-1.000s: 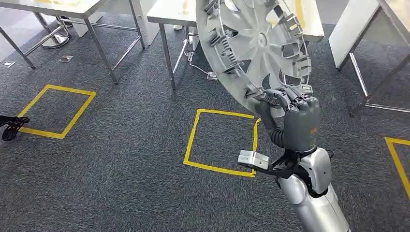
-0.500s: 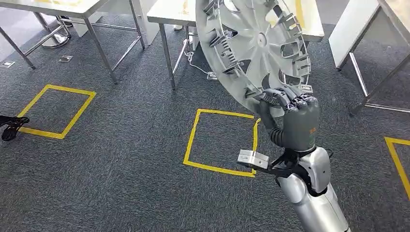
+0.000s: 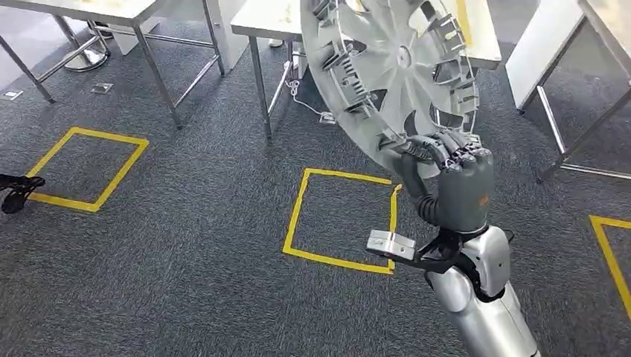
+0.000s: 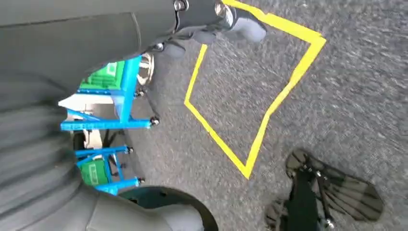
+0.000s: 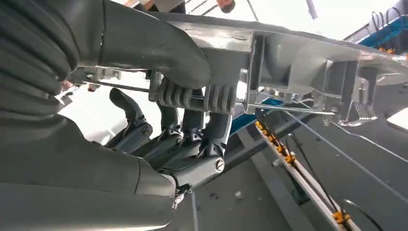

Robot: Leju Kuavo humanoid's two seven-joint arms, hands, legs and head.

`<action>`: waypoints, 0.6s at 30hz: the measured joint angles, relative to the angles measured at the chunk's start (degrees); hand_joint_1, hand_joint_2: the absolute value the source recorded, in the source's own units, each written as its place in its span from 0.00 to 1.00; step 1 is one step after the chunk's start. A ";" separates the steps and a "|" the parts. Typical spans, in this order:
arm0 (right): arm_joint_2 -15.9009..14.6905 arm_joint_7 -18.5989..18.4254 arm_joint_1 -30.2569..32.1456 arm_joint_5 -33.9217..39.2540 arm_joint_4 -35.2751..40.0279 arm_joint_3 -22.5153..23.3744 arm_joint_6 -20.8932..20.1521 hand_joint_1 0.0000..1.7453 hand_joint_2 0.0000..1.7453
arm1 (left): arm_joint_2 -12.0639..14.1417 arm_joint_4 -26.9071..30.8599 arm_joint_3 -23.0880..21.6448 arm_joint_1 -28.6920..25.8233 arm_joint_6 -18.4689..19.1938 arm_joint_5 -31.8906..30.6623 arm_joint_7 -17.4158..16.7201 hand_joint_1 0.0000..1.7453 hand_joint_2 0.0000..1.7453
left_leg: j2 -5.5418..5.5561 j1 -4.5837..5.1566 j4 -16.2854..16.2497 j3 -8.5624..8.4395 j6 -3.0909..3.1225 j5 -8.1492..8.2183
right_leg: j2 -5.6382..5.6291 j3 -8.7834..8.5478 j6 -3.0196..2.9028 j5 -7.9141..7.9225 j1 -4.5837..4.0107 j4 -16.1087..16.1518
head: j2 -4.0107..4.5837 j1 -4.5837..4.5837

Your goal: Take the parts from the cabinet and place them on the table.

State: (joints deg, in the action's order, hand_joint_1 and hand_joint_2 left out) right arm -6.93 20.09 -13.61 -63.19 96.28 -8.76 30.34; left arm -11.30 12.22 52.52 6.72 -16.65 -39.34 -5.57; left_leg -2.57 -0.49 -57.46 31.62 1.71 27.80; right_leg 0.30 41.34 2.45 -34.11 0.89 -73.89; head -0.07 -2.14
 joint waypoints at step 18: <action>-0.46 -0.18 0.88 -0.42 -0.02 -0.07 0.17 1.00 1.00 | 0.17 0.00 0.02 -0.57 0.37 -0.24 -0.52 0.00 1.00 | 2.31 -0.53 -17.54 10.09 -3.54 4.68 | -1.54 -9.16 -3.46 5.60 -0.19 15.21 | 0.00 0.33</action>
State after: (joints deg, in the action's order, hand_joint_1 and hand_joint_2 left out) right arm -7.39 19.91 -12.73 -63.60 96.26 -8.83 30.51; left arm -11.13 12.22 52.54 6.16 -16.28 -39.58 -6.10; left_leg -0.26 -1.02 -74.99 41.72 -1.82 32.47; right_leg -1.24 32.19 -1.01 -28.51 0.70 -58.68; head -0.07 -1.81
